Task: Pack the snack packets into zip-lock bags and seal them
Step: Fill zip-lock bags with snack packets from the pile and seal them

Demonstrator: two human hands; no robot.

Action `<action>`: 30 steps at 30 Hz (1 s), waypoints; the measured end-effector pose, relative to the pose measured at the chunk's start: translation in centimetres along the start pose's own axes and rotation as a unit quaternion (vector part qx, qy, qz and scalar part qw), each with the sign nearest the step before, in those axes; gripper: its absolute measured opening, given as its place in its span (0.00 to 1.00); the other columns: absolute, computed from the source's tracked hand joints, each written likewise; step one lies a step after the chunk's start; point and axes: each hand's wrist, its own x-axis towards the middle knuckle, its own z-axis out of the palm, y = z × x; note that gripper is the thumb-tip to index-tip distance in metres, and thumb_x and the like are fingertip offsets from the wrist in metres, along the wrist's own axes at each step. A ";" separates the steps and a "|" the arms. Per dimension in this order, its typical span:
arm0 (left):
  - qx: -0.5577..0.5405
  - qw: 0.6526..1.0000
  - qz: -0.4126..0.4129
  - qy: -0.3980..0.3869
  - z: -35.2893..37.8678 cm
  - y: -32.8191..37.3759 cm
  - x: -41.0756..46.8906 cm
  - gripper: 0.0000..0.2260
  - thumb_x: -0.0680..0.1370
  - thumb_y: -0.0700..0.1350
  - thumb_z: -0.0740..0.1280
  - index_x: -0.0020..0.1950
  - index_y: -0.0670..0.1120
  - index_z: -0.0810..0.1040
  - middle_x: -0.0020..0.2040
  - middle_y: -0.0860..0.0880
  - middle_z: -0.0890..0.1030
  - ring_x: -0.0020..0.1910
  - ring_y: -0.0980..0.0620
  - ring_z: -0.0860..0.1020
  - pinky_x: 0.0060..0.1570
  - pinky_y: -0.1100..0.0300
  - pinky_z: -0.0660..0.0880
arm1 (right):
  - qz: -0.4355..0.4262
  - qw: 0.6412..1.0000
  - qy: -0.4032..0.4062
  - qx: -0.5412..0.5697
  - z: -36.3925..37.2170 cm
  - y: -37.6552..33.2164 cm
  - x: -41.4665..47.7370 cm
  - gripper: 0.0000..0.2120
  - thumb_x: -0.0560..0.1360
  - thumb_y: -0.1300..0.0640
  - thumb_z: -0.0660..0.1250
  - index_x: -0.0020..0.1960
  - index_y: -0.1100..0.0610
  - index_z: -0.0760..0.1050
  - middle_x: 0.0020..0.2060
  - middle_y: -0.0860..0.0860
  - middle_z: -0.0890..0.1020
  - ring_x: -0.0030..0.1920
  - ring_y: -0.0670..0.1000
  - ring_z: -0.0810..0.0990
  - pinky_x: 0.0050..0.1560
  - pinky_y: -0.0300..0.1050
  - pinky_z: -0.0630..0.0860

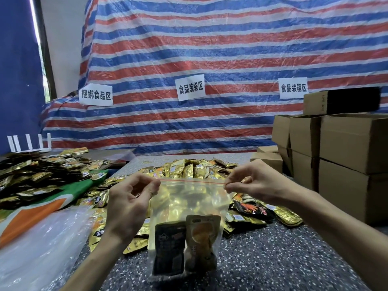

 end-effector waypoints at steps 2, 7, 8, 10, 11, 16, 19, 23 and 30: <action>-0.005 1.000 0.002 -0.005 0.1 0.4 -0.1 0.05 0.74 0.45 0.71 0.40 0.52 0.82 0.37 0.50 0.83 0.36 0.51 0.81 0.36 0.47 0.81 | 0.004 1.000 0.014 -0.007 -0.2 0.3 -0.4 0.04 0.75 0.53 0.73 0.43 0.52 0.85 0.39 0.45 0.86 0.41 0.44 0.83 0.46 0.41 0.80; -0.002 1.000 -0.002 -0.023 0.7 1.2 -0.4 0.06 0.72 0.50 0.69 0.40 0.48 0.82 0.37 0.50 0.84 0.36 0.53 0.82 0.38 0.43 0.81 | 0.016 0.999 0.048 -0.010 -0.4 1.0 -1.4 0.10 0.73 0.49 0.73 0.42 0.55 0.85 0.37 0.47 0.86 0.38 0.44 0.83 0.41 0.40 0.80; 0.001 1.000 -0.001 -0.028 0.9 1.3 -0.4 0.06 0.72 0.49 0.69 0.41 0.48 0.82 0.38 0.50 0.84 0.36 0.53 0.82 0.38 0.46 0.81 | 0.014 0.998 0.056 -0.013 -0.4 1.1 -1.7 0.10 0.72 0.48 0.74 0.42 0.55 0.85 0.36 0.47 0.85 0.37 0.43 0.82 0.39 0.38 0.79; 0.006 0.999 0.008 -0.041 1.3 1.4 -0.4 0.05 0.73 0.47 0.69 0.42 0.47 0.81 0.37 0.49 0.84 0.35 0.52 0.83 0.35 0.52 0.81 | 0.015 0.997 0.073 -0.025 -0.6 1.2 -2.2 0.13 0.70 0.46 0.73 0.41 0.57 0.85 0.36 0.47 0.85 0.35 0.43 0.82 0.37 0.36 0.77; 0.004 0.999 0.011 -0.049 1.7 1.4 -0.4 0.04 0.74 0.46 0.69 0.42 0.46 0.81 0.37 0.48 0.84 0.33 0.50 0.83 0.33 0.55 0.81 | 0.021 0.996 0.083 -0.025 -0.6 1.3 -2.6 0.16 0.69 0.44 0.73 0.41 0.58 0.85 0.36 0.48 0.85 0.35 0.43 0.81 0.37 0.35 0.77; -0.047 0.997 -0.021 -0.059 3.4 2.1 -0.5 0.04 0.78 0.38 0.68 0.43 0.41 0.79 0.36 0.43 0.83 0.31 0.45 0.84 0.26 0.55 0.80 | 0.071 0.971 0.228 0.010 0.5 1.4 -5.0 0.22 0.63 0.38 0.74 0.37 0.58 0.80 0.31 0.50 0.83 0.29 0.43 0.77 0.31 0.37 0.75; -0.113 0.989 -0.053 -0.084 5.5 3.6 -0.9 0.05 0.79 0.38 0.67 0.43 0.39 0.78 0.39 0.42 0.82 0.32 0.42 0.85 0.26 0.56 0.80 | 0.161 0.947 0.265 0.080 3.5 0.8 -6.9 0.35 0.56 0.32 0.77 0.51 0.54 0.72 0.43 0.48 0.82 0.40 0.42 0.81 0.43 0.40 0.82; -0.198 0.964 -0.091 -0.152 9.8 6.0 -1.4 0.06 0.80 0.38 0.66 0.45 0.38 0.77 0.42 0.43 0.81 0.36 0.41 0.85 0.31 0.57 0.81 | 0.169 0.965 0.074 0.189 9.3 -0.5 -8.3 0.58 0.53 0.35 0.83 0.73 0.36 0.51 0.60 0.26 0.68 0.61 0.31 0.71 0.69 0.33 0.65; -0.218 0.951 -0.101 -0.193 12.9 7.0 -1.5 0.04 0.80 0.42 0.68 0.49 0.41 0.80 0.47 0.45 0.83 0.44 0.49 0.85 0.46 0.56 0.82 | 0.217 0.921 0.197 0.255 8.4 2.6 -8.5 0.31 0.70 0.67 0.74 0.66 0.48 0.64 0.52 0.50 0.83 0.50 0.45 0.85 0.48 0.49 0.83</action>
